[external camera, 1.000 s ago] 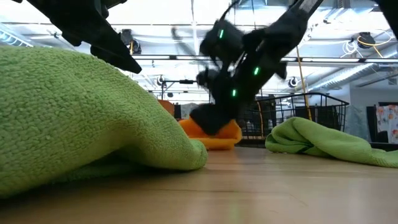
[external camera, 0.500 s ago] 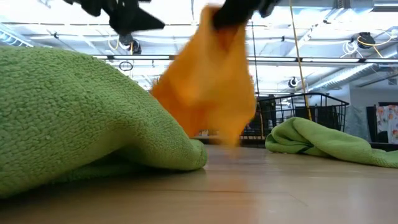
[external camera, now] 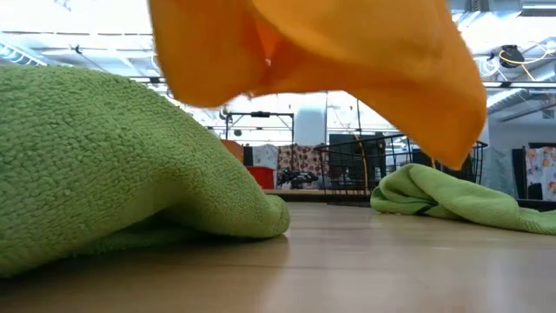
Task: Sort microfiber towel by color & place in baskets
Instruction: Put the top orange microfiber towel into the metal wire basket
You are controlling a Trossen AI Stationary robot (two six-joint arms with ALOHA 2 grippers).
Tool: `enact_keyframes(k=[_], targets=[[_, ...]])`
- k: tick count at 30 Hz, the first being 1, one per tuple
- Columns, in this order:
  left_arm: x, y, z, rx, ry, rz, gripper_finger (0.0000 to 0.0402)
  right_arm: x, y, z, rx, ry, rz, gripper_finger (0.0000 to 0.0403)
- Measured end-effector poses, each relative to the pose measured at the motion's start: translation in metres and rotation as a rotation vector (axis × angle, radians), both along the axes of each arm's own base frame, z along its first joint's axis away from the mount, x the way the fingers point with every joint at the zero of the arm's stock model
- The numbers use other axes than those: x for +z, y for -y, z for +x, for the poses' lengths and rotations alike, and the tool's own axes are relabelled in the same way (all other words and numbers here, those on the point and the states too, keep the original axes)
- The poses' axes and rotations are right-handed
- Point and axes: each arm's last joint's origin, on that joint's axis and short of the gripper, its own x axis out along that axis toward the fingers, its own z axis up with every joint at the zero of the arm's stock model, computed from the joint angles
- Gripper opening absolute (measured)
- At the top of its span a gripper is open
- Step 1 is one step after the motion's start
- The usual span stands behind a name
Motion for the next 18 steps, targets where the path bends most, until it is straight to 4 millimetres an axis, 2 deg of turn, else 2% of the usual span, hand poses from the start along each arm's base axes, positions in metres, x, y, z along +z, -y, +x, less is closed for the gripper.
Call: enact_keyframes(k=[6, 13, 16, 18], targets=[[-0.016, 0.016, 0.015, -0.038, 0.092, 0.083, 0.0341, -0.004, 0.0, 0.009, 0.082, 0.026, -0.055, 0.0], [-0.026, 0.019, 0.029, -0.023, 0.101, 0.106, 0.034, -0.006, 0.006, 0.014, 0.077, 0.023, -0.035, 0.0], [-0.029, 0.016, 0.037, -0.023, 0.056, 0.128, 0.0325, -0.005, 0.006, 0.014, 0.077, 0.024, -0.041, 0.0], [-0.034, 0.014, 0.041, -0.018, 0.001, 0.157, 0.0297, -0.005, 0.006, 0.014, 0.077, 0.026, -0.041, 0.0]])
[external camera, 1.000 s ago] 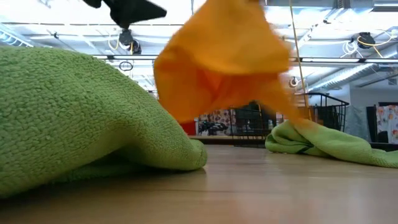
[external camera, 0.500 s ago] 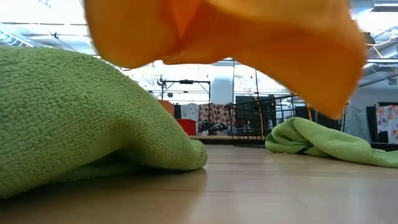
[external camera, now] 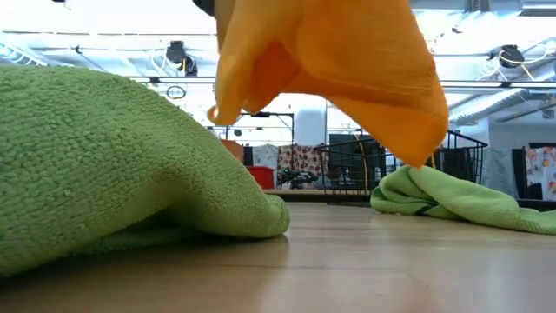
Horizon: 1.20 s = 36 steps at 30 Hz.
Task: Sort microfiber towel by color & place in baskets
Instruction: Put the top orange microfiber towel into the metal wire basket
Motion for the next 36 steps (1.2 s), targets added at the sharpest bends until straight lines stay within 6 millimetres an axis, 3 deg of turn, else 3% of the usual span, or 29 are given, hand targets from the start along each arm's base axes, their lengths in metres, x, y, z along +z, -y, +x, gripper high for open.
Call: enact_keyframes(k=[3, 8, 9, 16, 22, 26, 36], targets=[[-0.003, -0.006, 0.004, 0.02, -0.049, 0.03, 0.0223, 0.0, 0.0, 0.0, -0.001, 0.002, 0.014, 0.0], [-0.003, -0.012, 0.005, 0.038, -0.084, 0.05, 0.0043, 0.0, 0.001, 0.0, -0.031, 0.0, 0.079, 0.0009], [-0.001, -0.013, 0.004, 0.042, -0.087, 0.05, 0.0024, 0.0, 0.002, 0.0, -0.06, 0.004, 0.108, 0.0013], [0.01, -0.019, -0.013, 0.178, -0.157, 0.061, 0.0016, -0.006, 0.001, -0.007, -0.326, 0.015, 0.266, 0.0065], [0.017, -0.023, -0.031, 0.338, -0.21, 0.052, 0.0007, -0.015, 0.0, -0.011, -0.384, -0.027, 0.342, 0.0135], [0.021, -0.02, -0.039, 0.35, -0.217, 0.049, 0.0008, -0.026, 0.005, -0.013, -0.425, -0.092, 0.37, 0.017], [0.038, -0.009, -0.055, 0.295, -0.152, 0.007, 0.001, -0.07, 0.023, -0.01, -0.587, -0.285, 0.442, 0.0185]])
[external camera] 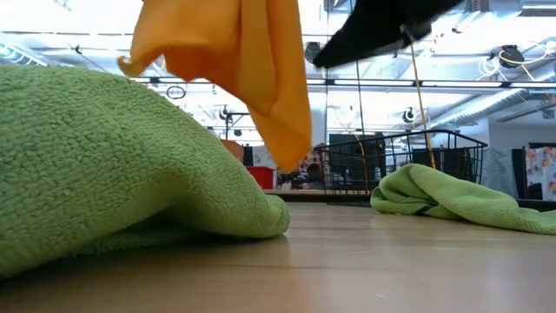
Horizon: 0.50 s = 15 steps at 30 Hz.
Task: Sort microfiber towel by color & place in baskets
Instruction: Put the top orange microfiber towel into the metal wire basket
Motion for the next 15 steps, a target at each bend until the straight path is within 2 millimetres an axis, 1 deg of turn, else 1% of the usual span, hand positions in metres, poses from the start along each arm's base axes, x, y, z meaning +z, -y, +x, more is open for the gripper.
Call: enact_keyframes(k=[5, 7, 10, 15], targets=[[0.004, 0.003, -0.003, 0.021, 0.031, -0.002, 0.001, -0.027, -0.002, 0.012, 0.036, -0.062, 0.03, 0.0185], [0.003, 0.003, -0.004, 0.039, 0.029, 0.008, 0.001, -0.034, -0.003, 0.014, 0.041, -0.075, 0.032, 0.0185], [0.003, 0.003, -0.004, 0.058, 0.034, 0.014, 0.001, -0.035, -0.002, 0.016, 0.041, -0.071, 0.032, 0.0185], [0.006, 0.003, -0.003, 0.071, 0.06, 0.001, 0.001, -0.029, 0.0, 0.024, 0.064, -0.02, 0.016, 0.0184]])
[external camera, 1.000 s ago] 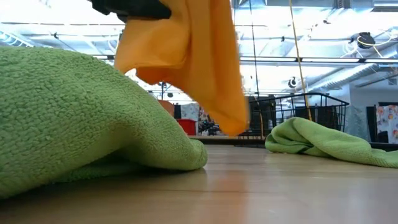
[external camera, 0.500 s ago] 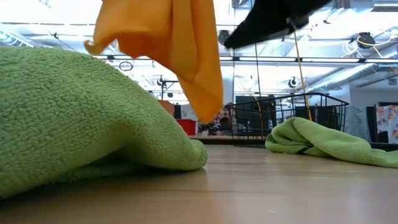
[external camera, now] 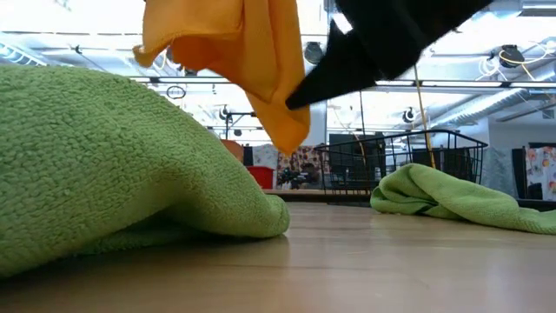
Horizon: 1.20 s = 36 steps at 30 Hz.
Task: Sort microfiber towel by color & place in baskets
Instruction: Put the top orange microfiber towel into the metal wire basket
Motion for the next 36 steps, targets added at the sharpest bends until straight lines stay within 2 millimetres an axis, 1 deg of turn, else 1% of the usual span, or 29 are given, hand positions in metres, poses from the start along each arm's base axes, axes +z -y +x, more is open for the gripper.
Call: enact_keyframes(k=[2, 4, 6, 10, 11, 14, 20, 24, 26, 30, 34, 36], targets=[[0.001, 0.0, 0.0, 0.0, 0.012, -0.008, 0.001, 0.003, 0.0, 0.002, 0.01, 0.023, -0.002, 0.0176], [0.002, 0.0, 0.001, 0.0, 0.02, -0.013, 0.001, 0.004, 0.0, 0.004, 0.012, 0.035, 0.002, 0.0157], [0.003, 0.0, 0.001, 0.0, 0.025, -0.012, 0.001, 0.004, 0.001, 0.004, 0.009, 0.04, 0.004, 0.0123], [0.004, -0.001, 0.001, 0.045, 0.046, -0.006, 0.001, 0.005, 0.0, 0.005, 0.021, 0.045, -0.008, 0.0025], [0.005, -0.002, 0.001, 0.063, 0.051, -0.003, 0.001, 0.006, -0.001, 0.005, 0.022, 0.059, 0.0, 0.0013], [0.002, -0.003, 0.004, 0.096, 0.046, 0.021, 0.001, 0.012, -0.003, 0.009, 0.064, 0.109, 0.025, 0.0018], [-0.002, -0.003, 0.013, 0.116, 0.069, 0.033, 0.001, 0.028, -0.013, 0.018, 0.269, 0.236, 0.084, 0.0009], [-0.006, -0.005, 0.02, 0.095, 0.063, 0.03, 0.001, 0.035, -0.014, 0.02, 0.305, 0.295, 0.076, 0.0006], [-0.008, -0.006, 0.022, 0.073, 0.053, 0.026, 0.001, 0.037, -0.016, 0.019, 0.31, 0.305, 0.055, 0.0011], [-0.011, -0.008, 0.026, 0.032, 0.039, 0.017, 0.001, 0.039, -0.018, 0.019, 0.314, 0.329, 0.058, 0.004], [-0.012, -0.007, 0.027, -0.009, 0.028, 0.009, 0.001, 0.039, -0.016, 0.019, 0.254, 0.341, 0.068, 0.0087], [-0.012, -0.007, 0.027, -0.036, 0.023, 0.008, 0.001, 0.04, -0.016, 0.019, 0.251, 0.346, 0.073, 0.0113]])
